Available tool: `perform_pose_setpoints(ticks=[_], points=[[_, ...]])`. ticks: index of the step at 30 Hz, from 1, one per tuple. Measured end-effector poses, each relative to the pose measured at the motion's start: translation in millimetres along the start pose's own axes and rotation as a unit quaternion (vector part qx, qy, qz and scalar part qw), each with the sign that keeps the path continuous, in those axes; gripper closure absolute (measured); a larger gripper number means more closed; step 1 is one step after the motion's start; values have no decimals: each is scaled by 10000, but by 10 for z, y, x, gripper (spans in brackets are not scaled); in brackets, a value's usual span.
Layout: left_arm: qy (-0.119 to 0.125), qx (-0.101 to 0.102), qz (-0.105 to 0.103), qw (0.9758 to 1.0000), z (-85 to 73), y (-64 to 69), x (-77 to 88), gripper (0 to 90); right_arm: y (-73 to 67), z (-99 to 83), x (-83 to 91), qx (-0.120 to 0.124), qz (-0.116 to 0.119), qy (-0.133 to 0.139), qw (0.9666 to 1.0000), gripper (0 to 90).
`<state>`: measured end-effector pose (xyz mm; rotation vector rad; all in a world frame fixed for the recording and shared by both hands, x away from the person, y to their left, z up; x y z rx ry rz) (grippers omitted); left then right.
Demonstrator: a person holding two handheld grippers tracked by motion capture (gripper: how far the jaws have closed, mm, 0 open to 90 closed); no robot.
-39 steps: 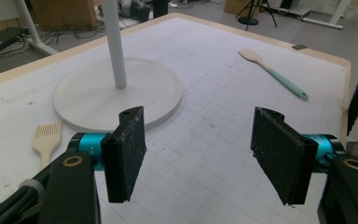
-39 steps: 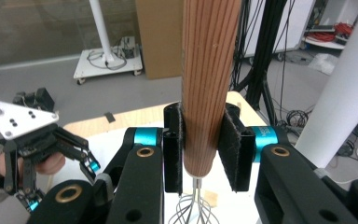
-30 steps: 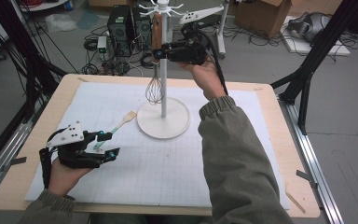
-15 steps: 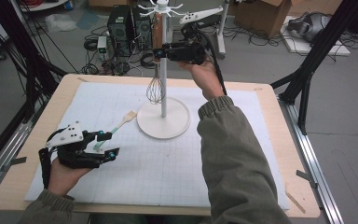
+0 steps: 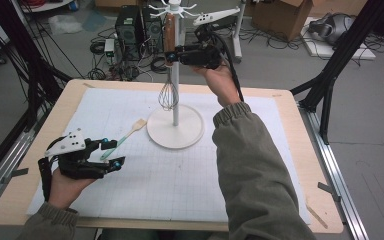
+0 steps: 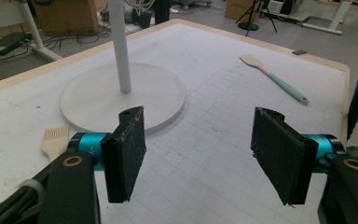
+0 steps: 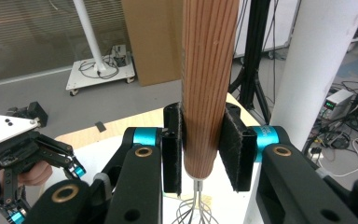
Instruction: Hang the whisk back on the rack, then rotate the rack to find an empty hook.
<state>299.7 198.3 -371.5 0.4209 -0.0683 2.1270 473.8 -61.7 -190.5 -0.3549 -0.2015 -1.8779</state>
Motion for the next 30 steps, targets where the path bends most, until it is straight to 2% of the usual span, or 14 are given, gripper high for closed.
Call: perform_pose_setpoints(ticks=[17, 23, 24, 26, 30], points=[[35, -22, -4, 10000, 26, 13, 16, 353, -39, -11, 25, 34, -1, -13, 10000, 713], [31, -26, -9, 10000, 26, 14, 16, 353, -40, 8, 103, 0, -63, 106, 9999, 683], [55, -12, -6, 10000, 29, 14, 22, 353, -39, 16, 156, 30, -141, 117, 9998, 667], [39, -30, -3, 10000, 30, 16, 27, 353, -40, 18, 176, 25, -155, 127, 9998, 665], [58, -29, -8, 10000, 42, 26, 25, 353, -39, 41, 337, 20, -254, 256, 9993, 674]])
Point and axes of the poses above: each handheld gripper's, and its own axes: x roughly backward along the jaws, z roughly out of its top, y roughly to its right, the point moved 5 cm from there along -x, roughly forward along the jaws, and after that the axes turned 3 degrees about x, right-handed, at the moved point
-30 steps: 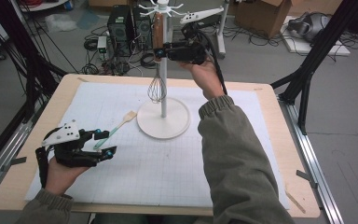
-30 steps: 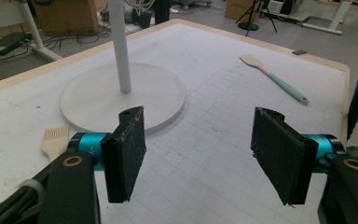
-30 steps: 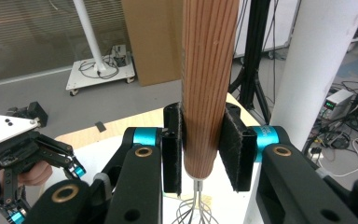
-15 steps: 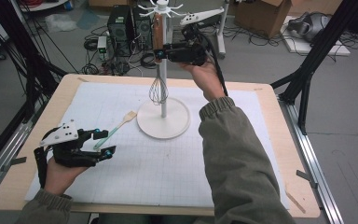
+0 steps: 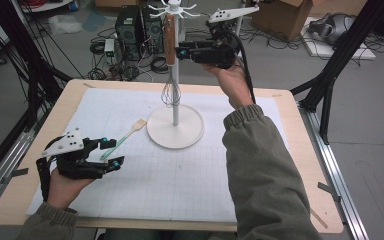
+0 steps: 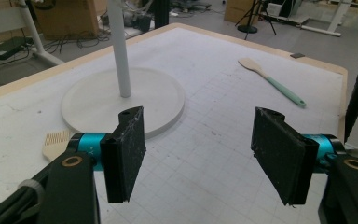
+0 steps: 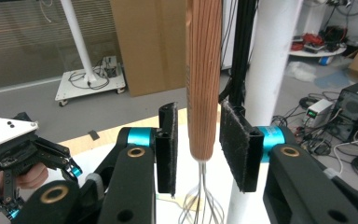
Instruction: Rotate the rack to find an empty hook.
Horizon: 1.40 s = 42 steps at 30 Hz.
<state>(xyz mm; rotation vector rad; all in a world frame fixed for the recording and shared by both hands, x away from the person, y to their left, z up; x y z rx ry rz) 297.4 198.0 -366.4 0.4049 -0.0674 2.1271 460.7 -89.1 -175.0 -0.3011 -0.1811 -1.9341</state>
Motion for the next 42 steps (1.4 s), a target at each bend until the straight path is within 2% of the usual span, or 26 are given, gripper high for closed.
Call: perform_pose_setpoints(ticks=[2, 5, 7, 10, 13, 21, 32, 42], points=[[-4, -2, -4, 10000, -1, -1, 1, 353, 0, 13, 44, 35, -32, 8, 10000, 704], [-2, -3, -9, 10000, -1, -3, -2, 353, -14, 37, 88, 114, 18, 41, 9999, 801], [4, 1, -13, 10000, 1, -2, -5, 353, -17, 47, 97, 142, 27, 47, 9999, 825], [2, -14, -20, 10000, 2, 1, -9, 353, -14, 82, 129, 177, 44, -24, 9998, 892], [-5, -11, -27, 10000, -2, 3, -11, 353, -7, 110, 153, 159, 65, -9, 9999, 893], [-19, -22, -8, 10000, -3, 3, -8, 353, 113, 287, 311, 104, -112, 190, 9997, 894], [-18, -27, -31, 10000, 2, 7, -13, 354, 178, 429, 357, 46, -293, 298, 9991, 895], [2, -41, -38, 10000, 17, 17, -4, 355, 64, 562, 280, 186, -230, 289, 9991, 895]])
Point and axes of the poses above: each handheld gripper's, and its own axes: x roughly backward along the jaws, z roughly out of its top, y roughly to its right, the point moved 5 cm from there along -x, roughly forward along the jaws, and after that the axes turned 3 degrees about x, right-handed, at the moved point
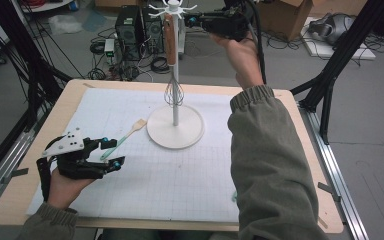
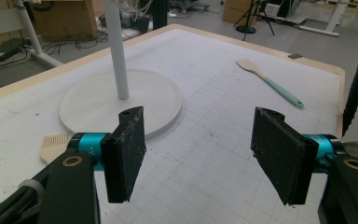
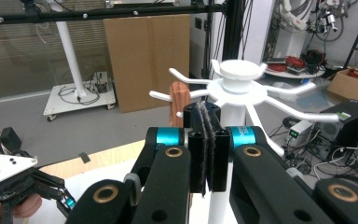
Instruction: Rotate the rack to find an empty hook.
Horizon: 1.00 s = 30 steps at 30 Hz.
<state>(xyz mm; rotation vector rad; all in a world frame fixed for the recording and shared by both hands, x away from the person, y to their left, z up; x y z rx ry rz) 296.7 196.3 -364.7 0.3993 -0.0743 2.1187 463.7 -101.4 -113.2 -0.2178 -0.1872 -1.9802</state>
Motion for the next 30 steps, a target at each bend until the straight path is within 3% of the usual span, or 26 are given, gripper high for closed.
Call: perform_pose_setpoints(ticks=[21, 30], points=[[13, -31, -19, 10000, 18, 23, 4, 356, -236, 66, -229, 317, -15, -226, 9992, 895], [10, -31, -14, 10000, 18, 28, 6, 356, -228, 16, -82, 331, 20, -228, 9992, 895]])
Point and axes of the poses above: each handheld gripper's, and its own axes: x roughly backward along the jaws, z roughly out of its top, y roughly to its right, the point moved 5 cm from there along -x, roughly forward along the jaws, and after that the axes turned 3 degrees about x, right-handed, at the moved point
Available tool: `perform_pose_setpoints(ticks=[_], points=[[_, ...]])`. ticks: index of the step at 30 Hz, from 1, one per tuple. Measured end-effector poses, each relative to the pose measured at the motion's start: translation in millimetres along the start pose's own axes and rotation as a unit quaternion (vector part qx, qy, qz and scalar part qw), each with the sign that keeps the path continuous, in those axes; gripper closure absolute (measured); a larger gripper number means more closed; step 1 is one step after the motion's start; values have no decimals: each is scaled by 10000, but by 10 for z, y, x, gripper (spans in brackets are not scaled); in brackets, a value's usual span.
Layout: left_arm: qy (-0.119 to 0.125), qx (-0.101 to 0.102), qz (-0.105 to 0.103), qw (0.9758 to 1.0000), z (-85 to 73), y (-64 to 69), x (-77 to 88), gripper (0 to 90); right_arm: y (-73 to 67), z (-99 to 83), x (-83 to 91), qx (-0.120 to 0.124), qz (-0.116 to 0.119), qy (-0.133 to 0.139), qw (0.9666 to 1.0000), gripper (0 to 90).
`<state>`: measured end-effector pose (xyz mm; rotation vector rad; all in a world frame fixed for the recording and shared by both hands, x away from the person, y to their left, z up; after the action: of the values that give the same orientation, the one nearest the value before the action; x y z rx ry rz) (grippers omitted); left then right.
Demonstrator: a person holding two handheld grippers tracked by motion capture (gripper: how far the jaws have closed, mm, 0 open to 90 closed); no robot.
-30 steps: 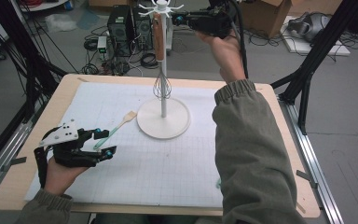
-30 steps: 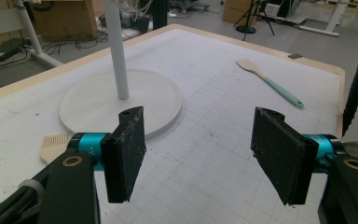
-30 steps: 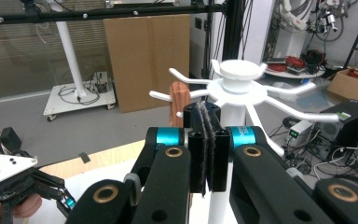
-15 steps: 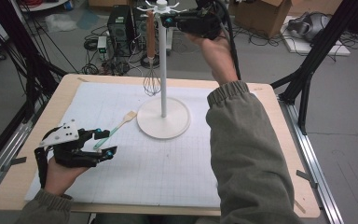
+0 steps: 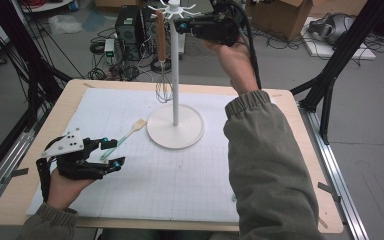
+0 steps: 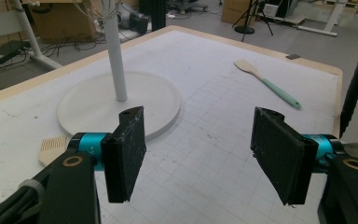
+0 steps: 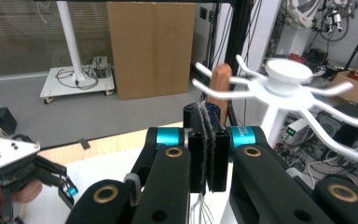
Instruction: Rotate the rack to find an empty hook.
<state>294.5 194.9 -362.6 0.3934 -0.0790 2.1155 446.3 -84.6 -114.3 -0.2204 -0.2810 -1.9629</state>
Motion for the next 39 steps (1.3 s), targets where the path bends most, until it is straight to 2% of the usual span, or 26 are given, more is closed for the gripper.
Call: perform_pose_setpoints(ticks=[4, 7, 13, 23, 39], points=[[-27, -16, -19, 10000, -4, 11, -19, 356, 33, -64, 105, -22, -22, -5, 10000, 895], [-40, -6, -28, 10000, -12, 11, -32, 356, 90, -120, 207, -64, -124, 28, 9999, 895], [-43, 1, -21, 10000, -14, 6, -29, 356, 156, -149, 255, -130, -221, 48, 9997, 895], [-13, -1, -12, 10000, -6, -7, -7, 356, 232, -179, 170, -188, -285, 26, 9994, 895], [11, 4, -18, 10000, 2, -4, -1, 356, 57, -52, -20, 7, -102, -16, 9999, 895]])
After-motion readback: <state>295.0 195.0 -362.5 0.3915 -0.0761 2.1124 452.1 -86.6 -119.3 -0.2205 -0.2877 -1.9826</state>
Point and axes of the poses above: each handheld gripper's, and its own axes: x roughly backward along the jaws, z roughly out of its top, y roughly to its right, the point moved 5 cm from there along -x, roughly forward along the jaws, and after that the axes turned 3 degrees about x, right-handed, at the moved point
